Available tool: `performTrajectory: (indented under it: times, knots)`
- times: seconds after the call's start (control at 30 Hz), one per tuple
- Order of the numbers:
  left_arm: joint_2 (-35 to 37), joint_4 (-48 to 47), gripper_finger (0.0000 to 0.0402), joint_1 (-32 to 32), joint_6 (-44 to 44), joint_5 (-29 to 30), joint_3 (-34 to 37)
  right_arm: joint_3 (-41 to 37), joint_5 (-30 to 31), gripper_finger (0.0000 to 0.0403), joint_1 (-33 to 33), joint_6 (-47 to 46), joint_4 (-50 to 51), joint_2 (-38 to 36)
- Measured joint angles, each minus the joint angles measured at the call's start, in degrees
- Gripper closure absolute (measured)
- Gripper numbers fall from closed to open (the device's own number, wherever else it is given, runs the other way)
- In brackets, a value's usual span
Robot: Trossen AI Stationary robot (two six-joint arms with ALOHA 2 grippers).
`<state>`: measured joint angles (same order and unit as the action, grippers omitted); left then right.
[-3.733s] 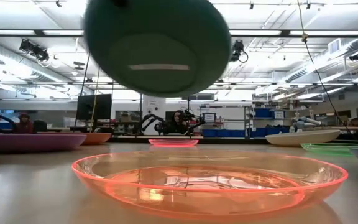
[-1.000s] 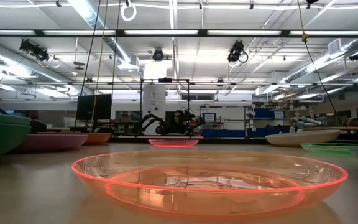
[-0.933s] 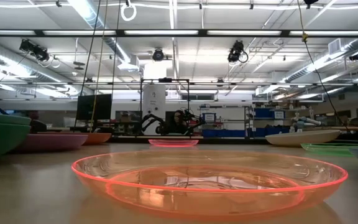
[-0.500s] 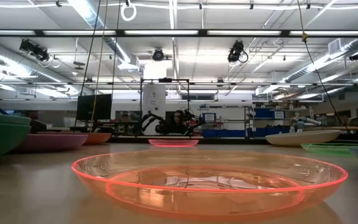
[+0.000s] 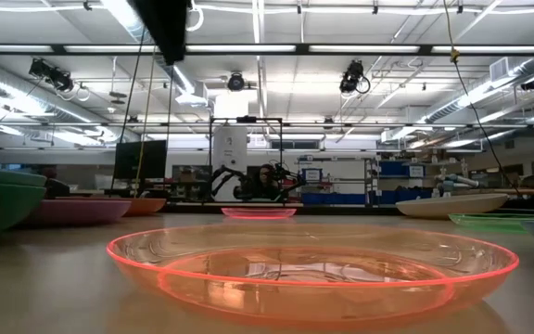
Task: Stack plastic plates
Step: Stack the orange plate on top of the purple plate
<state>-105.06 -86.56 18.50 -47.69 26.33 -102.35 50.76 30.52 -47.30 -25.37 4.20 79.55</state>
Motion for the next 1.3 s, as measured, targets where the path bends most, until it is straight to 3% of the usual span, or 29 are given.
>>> performTrajectory:
  times: [0.27, 0.43, 0.6, 0.83, 1.17, 1.3]
  knots:
    - [1.22, 1.57, 0.02, -21.67, 18.45, -0.9, 1.26, -0.03, -1.86, 0.0196, -5.61, -10.98, 3.82, 0.0]
    - [1.68, 7.42, 0.02, -34.05, 24.82, -4.09, 9.82, -1.9, -1.85, 0.0199, -10.25, -18.77, 3.69, 0.0]
    - [2.39, 14.32, 0.02, -43.28, 25.71, -5.38, 21.31, -4.6, -0.53, 0.02, -13.28, -25.93, 3.65, 0.0]
    - [2.32, 27.95, 0.02, -48.5, 22.39, -6.42, 34.69, -6.99, -0.37, 0.02, -13.6, -26.72, 3.75, 0.0]
    - [2.34, 38.55, 0.0203, -49.97, 21.76, -8.13, 42.43, -7.54, -5.64, 0.02, -10.72, -24.5, 3.58, 0.0]
    - [2.34, 39.73, 0.0227, -52.02, 22.87, -8.09, 44.37, -7.54, -7.49, 0.02, -10.24, -24.5, 3.58, 0.0]
